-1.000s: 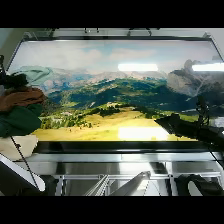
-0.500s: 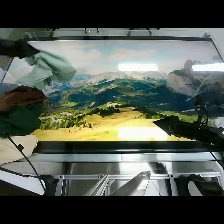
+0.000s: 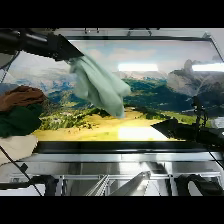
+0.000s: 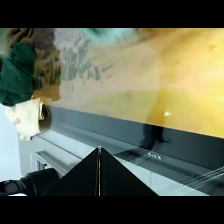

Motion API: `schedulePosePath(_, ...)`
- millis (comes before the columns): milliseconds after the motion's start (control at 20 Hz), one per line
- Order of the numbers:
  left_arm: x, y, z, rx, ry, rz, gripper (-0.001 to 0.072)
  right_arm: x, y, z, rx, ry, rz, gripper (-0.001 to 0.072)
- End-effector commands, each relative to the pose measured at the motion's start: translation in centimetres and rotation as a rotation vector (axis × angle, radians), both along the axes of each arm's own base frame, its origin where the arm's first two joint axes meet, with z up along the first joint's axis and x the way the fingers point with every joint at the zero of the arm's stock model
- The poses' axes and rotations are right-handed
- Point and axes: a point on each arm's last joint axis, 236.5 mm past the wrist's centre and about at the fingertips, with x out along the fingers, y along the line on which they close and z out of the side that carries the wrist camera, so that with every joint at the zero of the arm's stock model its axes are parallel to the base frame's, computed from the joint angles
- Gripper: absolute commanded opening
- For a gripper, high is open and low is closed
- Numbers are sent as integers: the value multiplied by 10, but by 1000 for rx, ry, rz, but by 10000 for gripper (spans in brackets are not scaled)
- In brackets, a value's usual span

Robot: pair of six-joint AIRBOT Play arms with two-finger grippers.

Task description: Fold the shirts.

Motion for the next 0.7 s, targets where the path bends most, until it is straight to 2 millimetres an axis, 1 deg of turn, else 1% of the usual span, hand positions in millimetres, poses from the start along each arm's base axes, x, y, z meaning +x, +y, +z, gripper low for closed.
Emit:
schedulePosePath(0,-19,-14,-21,-12,125,-26,709,4,-2,0,-7,-10,-14,20)
schedulePosePath(50,-18,-8,-25,-6,136,-14,709,4,-2,0,-8,-12,-17,20)
schedulePosePath(100,-15,2,-33,21,154,8,709,4,-3,-1,-13,-18,-11,30)
schedulePosePath(150,-14,18,-46,75,190,39,709,4,-3,-2,-28,-37,3,106)
schedulePosePath(200,-15,36,-63,143,232,66,708,3,-5,-5,-49,-40,11,390)
schedulePosePath(250,-21,53,-82,208,288,83,708,2,-7,-10,-72,-35,16,522)
schedulePosePath(350,-32,80,-119,285,403,120,708,-2,-14,-29,-132,5,40,521)
schedulePosePath(400,-36,89,-138,295,456,144,708,-4,-17,-41,-157,39,52,521)
schedulePosePath(500,-40,99,-173,279,527,201,708,-4,-18,-56,-160,80,71,521)
schedulePosePath(550,-37,103,-192,273,535,239,708,1,-18,-61,-156,83,67,521)
schedulePosePath(650,-36,100,-225,258,565,267,707,19,-21,-75,-156,67,38,521)
